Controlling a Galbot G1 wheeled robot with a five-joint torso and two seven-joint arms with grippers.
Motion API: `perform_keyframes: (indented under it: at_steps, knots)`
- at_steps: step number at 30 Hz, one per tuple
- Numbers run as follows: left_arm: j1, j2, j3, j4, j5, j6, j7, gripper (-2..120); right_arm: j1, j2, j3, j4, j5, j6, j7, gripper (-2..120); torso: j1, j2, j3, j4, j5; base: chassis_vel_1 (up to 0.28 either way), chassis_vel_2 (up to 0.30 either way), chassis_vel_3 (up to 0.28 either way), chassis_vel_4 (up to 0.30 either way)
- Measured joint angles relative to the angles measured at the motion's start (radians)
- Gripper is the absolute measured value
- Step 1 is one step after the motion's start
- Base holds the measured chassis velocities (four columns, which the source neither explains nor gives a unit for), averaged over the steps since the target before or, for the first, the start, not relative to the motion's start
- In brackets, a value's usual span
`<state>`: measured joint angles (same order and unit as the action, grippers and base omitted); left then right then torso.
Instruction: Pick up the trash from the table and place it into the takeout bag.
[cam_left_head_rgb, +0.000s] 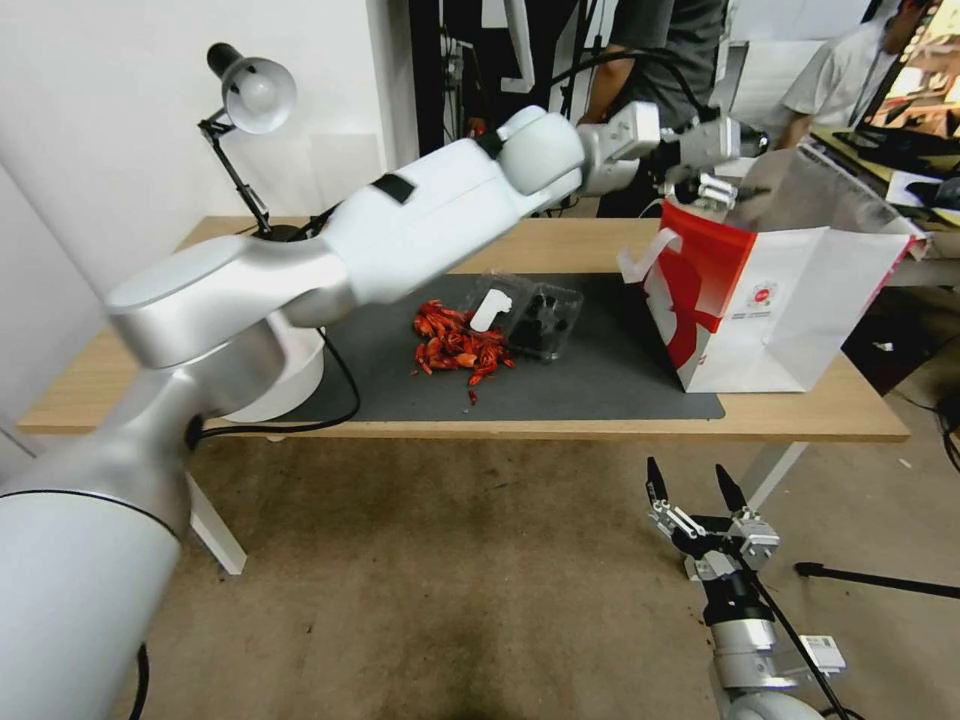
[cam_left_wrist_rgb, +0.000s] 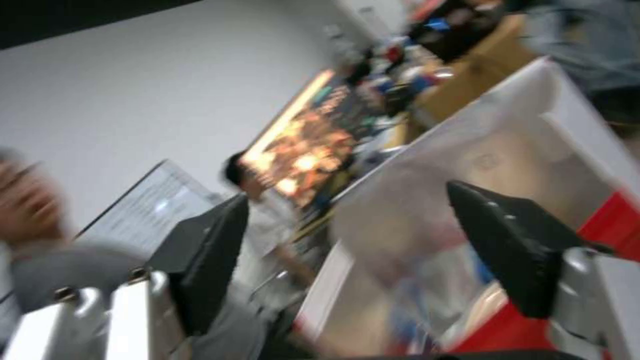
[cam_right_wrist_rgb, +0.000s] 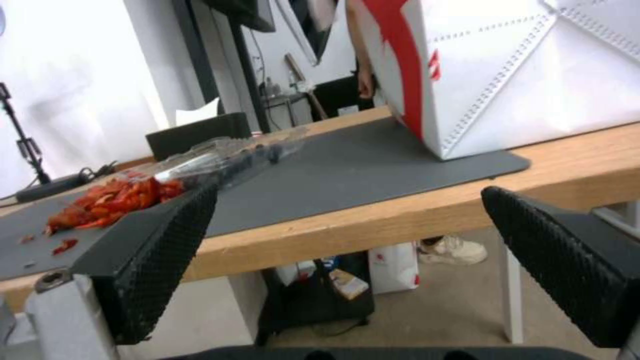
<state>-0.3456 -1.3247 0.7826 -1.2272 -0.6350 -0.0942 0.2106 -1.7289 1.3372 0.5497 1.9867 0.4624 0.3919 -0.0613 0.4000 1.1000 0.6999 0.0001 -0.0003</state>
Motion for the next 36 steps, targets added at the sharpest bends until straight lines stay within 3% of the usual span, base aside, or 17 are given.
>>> perform_keyframes:
  at_steps: [1,2,4,5,7,9,12,16,18,22,24,27,28,30,31,32,36]
  knots:
    - [0.0,0.0,0.0,0.0,0.0,0.0,0.0,82,0.0,0.0,0.0,0.0,0.0,0.0,0.0,100,0.0,0.0,0.0,0.0,0.0,0.0,0.0,0.0,0.0]
    - [0.029,0.043,-0.015,-0.059,-0.003,0.012,-0.067,85,0.001,0.0,-0.001,-0.001,0.0,0.0,0.0,100,0.0,0.0,0.0,0.0001,-0.0002,0.0,0.0,0.0,0.0]
    - [0.13,0.133,-0.069,-0.193,-0.017,0.029,-0.27,95,0.004,-0.001,-0.008,-0.003,-0.001,0.0,-0.001,100,0.0,0.0,0.0,0.0003,-0.0003,0.0,0.0,0.0,0.0]
    - [0.13,0.133,-0.069,-0.193,-0.017,0.029,-0.27,95,0.004,-0.001,-0.008,-0.003,-0.001,0.0,-0.001,100,0.0,0.0,0.0,0.0003,-0.0003,0.0,0.0,0.0,0.0]
    - [0.237,0.195,-0.119,-0.308,-0.036,0.03,-0.416,99,0.007,-0.005,-0.016,-0.005,-0.004,0.0,-0.001,100,0.0,0.0,0.0,0.0,-0.0004,0.0,0.0,0.0,0.0]
    - [0.293,0.228,-0.145,-0.362,-0.042,0.031,-0.462,99,0.008,-0.008,-0.019,-0.006,-0.005,-0.001,-0.001,100,0.0,0.0,0.0,-0.0001,-0.0004,0.0,0.0,0.0,0.0]
    - [0.491,0.328,-0.249,-0.547,-0.01,0.017,-0.561,100,0.017,-0.016,-0.028,-0.009,-0.007,-0.009,-0.002,100,0.0,0.0,0.0,0.0001,-0.0003,0.0,0.0,0.0,0.0]
    - [0.61,0.388,-0.328,-0.631,0.01,-0.001,-0.586,100,0.023,-0.023,-0.036,-0.017,-0.008,-0.014,-0.002,100,0.0,0.0,0.0,-0.0003,0.0002,0.0,0.0,0.0,0.0]
    - [0.739,0.451,-0.414,-0.702,0.051,0.001,-0.612,100,0.026,-0.029,-0.045,-0.025,-0.013,-0.017,-0.002,100,0.0,0.0,0.0,0.0001,0.0001,0.0,0.0,0.0,0.0]
    - [0.858,0.489,-0.481,-0.747,0.098,0.025,-0.651,100,0.026,-0.029,-0.049,-0.027,-0.016,-0.019,-0.002,100,0.0,0.0,0.0,-0.0001,0.0003,0.0,0.0,0.0,0.0]
    - [1.044,0.518,-0.586,-0.795,0.163,0.056,-0.709,100,0.026,-0.028,-0.052,-0.028,-0.021,-0.021,-0.002,100,0.0,0.0,0.0,0.0001,0.0003,0.0,0.0,0.0,0.0]
    - [1.168,0.519,-0.675,-0.813,0.215,0.062,-0.721,100,0.026,-0.027,-0.053,-0.027,-0.023,-0.023,-0.002,100,0.0,0.0,0.0,-0.0005,-0.0002,0.0,0.0,0.0,0.0]
    - [1.28,0.515,-0.758,-0.829,0.258,0.064,-0.724,100,0.025,-0.028,-0.054,-0.027,-0.024,-0.023,-0.002,100,0.0,0.0,0.0,-0.0005,0.0007,0.0,0.0,0.0,0.0]
    - [1.301,0.514,-0.772,-0.832,0.265,0.064,-0.724,100,0.025,-0.028,-0.054,-0.026,-0.024,-0.023,-0.002,100,0.0,0.0,0.0,-0.0003,0.0005,0.0,0.0,0.0,0.0]
    - [1.433,0.507,-0.844,-0.849,0.306,0.065,-0.728,100,0.022,-0.029,-0.055,-0.027,-0.025,-0.023,-0.004,100,0.0,0.0,0.0,0.0,-0.0002,0.0,0.0,0.0,0.0]
    - [1.433,0.507,-0.844,-0.849,0.306,0.065,-0.728,100,0.022,-0.029,-0.055,-0.027,-0.025,-0.023,-0.004,100,0.0,0.0,0.0,0.0,-0.0002,0.0,0.0,0.0,0.0]
    - [1.692,0.447,-0.951,-0.861,0.416,0.02,-0.74,100,0.02,-0.028,-0.06,-0.028,-0.027,-0.021,-0.006,100,0.0,0.0,0.0,-0.0001,0.0001,0.0,0.0,0.0,0.0]
